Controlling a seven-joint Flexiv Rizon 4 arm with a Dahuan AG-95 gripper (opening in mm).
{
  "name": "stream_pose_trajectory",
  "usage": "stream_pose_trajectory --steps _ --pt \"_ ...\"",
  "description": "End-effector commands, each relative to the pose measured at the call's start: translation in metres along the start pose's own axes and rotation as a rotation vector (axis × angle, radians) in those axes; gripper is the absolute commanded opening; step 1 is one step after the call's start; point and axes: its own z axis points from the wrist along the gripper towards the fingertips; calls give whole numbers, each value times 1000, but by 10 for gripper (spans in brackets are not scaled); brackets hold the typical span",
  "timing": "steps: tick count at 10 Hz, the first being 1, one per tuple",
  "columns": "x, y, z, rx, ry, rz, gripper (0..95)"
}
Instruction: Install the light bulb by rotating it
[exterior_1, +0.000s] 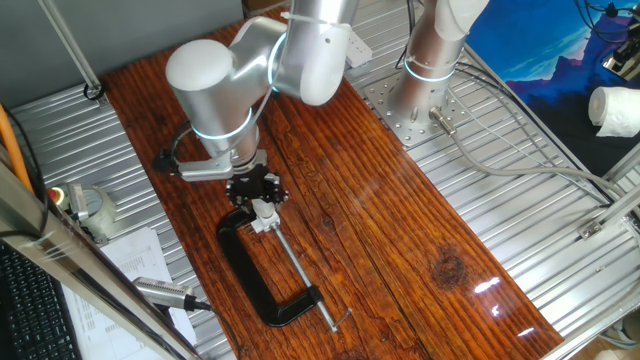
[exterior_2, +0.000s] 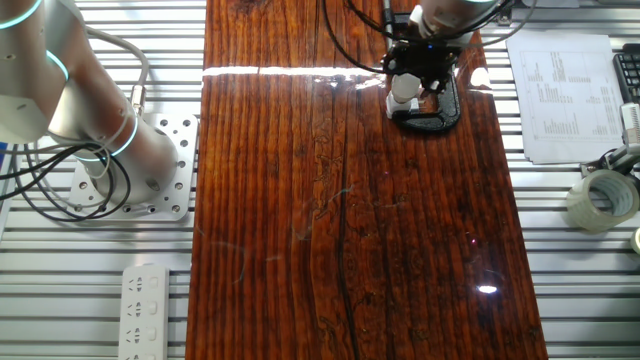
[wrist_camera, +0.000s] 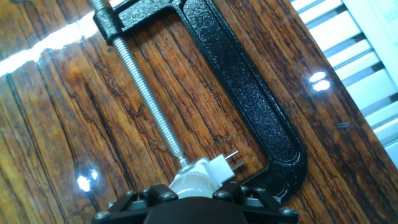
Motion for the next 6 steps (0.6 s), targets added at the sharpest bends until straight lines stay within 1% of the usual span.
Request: stream_pose_trajectory --steps 1,3,5,6 --pt "2 1 -1 6 16 10 570" --pt "2 1 -2 12 37 23 570" --pt "2 2 -2 14 43 28 570" --pt "2 2 -2 17 51 31 570"
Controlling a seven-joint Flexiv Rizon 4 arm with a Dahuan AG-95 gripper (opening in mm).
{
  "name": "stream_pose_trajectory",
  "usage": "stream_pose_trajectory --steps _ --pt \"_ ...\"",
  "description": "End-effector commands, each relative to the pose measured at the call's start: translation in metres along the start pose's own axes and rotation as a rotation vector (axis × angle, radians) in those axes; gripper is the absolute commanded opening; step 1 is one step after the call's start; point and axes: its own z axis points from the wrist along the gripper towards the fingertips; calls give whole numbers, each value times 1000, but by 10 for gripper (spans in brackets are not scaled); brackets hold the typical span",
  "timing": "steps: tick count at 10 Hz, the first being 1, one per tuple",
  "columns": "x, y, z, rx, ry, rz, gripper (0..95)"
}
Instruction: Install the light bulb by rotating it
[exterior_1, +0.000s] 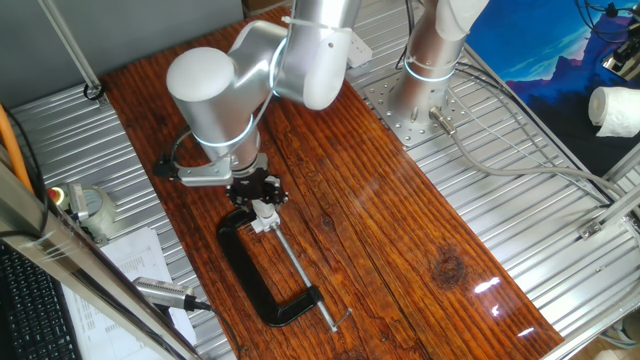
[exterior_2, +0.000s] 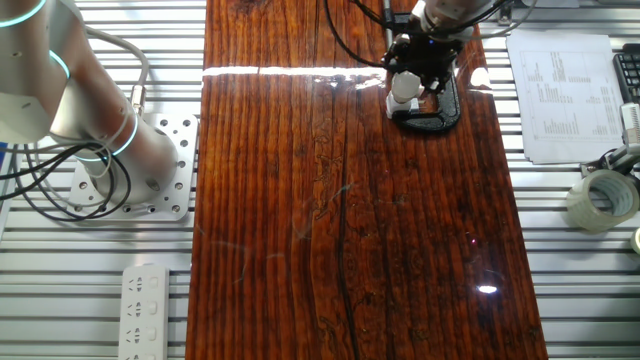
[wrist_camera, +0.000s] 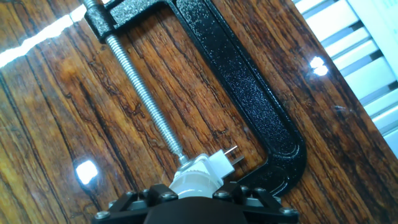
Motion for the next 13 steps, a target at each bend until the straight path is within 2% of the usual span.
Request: stream_pose_trajectory --steps 1,10,11,13 --pt "1 0 0 1 8 3 570" --pt "1 0 -1 -6 18 15 570" --pt "1 0 -1 -3 16 24 380" --pt "1 0 -1 -4 15 28 380"
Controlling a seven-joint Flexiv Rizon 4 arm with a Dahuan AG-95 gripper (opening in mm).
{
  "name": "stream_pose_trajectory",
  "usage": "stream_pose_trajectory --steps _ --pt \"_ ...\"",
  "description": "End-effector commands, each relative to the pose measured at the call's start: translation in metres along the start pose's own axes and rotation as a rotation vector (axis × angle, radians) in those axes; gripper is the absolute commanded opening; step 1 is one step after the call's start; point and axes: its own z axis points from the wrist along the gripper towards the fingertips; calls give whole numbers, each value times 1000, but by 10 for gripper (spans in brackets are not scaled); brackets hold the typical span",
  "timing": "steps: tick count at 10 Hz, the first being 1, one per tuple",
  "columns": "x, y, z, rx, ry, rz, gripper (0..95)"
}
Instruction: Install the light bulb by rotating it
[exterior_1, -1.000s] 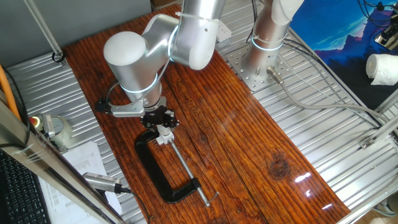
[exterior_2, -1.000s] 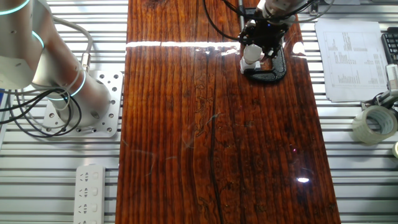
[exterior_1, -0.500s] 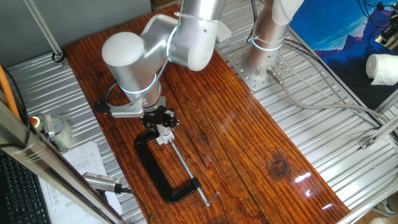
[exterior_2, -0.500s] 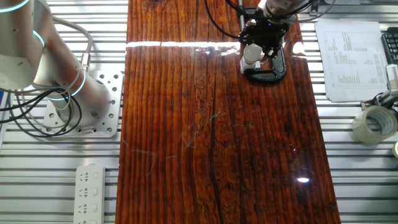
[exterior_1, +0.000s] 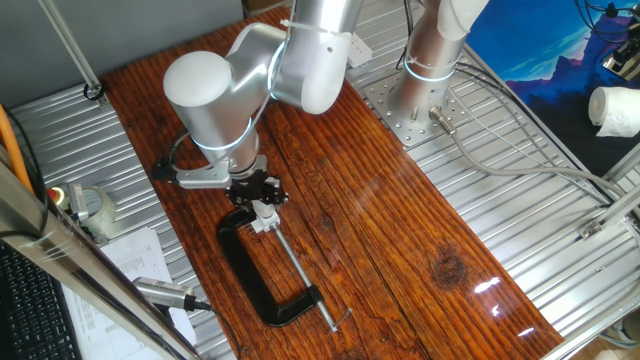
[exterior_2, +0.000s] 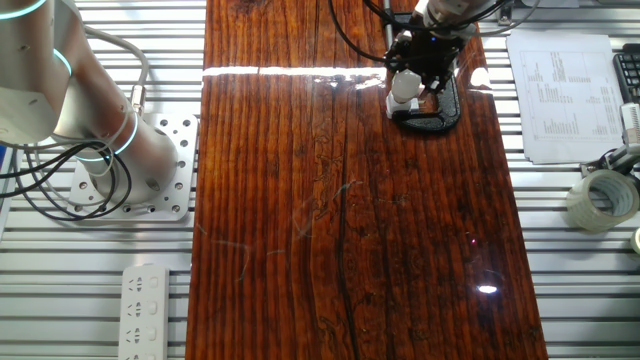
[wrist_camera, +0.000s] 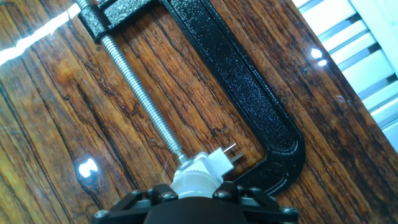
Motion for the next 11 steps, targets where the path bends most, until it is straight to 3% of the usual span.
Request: stream_pose_trajectory --steps 1,8,9,11 --pt "0 0 0 -4 -2 4 380" --pt "-1 0 0 -3 -2 71 380" --pt "-1 0 0 -4 -3 90 190" --pt "-1 0 0 -5 -4 140 190"
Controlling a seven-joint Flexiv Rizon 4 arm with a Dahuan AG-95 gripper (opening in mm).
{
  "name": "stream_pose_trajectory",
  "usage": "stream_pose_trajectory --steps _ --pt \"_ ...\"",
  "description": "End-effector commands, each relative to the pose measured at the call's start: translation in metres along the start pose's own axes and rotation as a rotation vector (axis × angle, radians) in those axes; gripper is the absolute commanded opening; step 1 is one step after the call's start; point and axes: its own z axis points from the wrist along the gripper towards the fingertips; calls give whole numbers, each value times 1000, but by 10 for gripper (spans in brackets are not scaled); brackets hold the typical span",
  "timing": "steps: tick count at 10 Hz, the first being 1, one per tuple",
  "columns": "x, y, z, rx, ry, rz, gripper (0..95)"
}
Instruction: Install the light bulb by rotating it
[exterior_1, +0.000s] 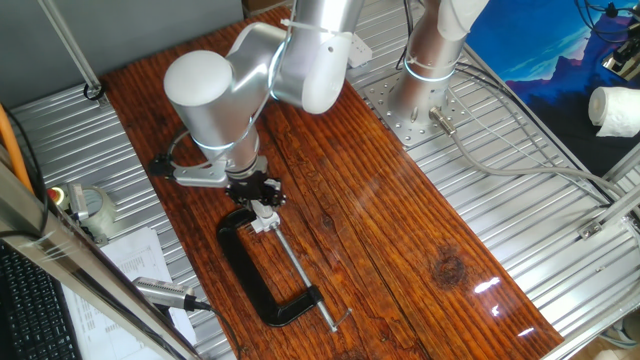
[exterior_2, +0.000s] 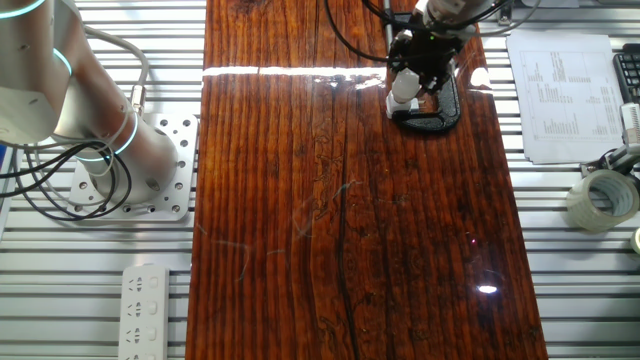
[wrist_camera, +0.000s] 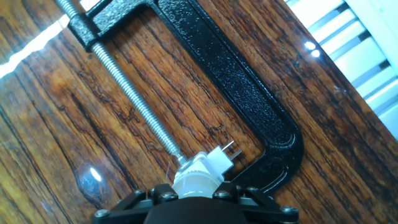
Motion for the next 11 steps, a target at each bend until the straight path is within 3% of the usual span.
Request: stream_pose_trajectory --steps 1,5,8,11 --pt "0 0 1 -3 -1 57 190" --pt "-4 1 4 -7 2 156 190" --pt "-5 1 3 7 28 209 190" --pt "-5 1 3 5 36 268 190"
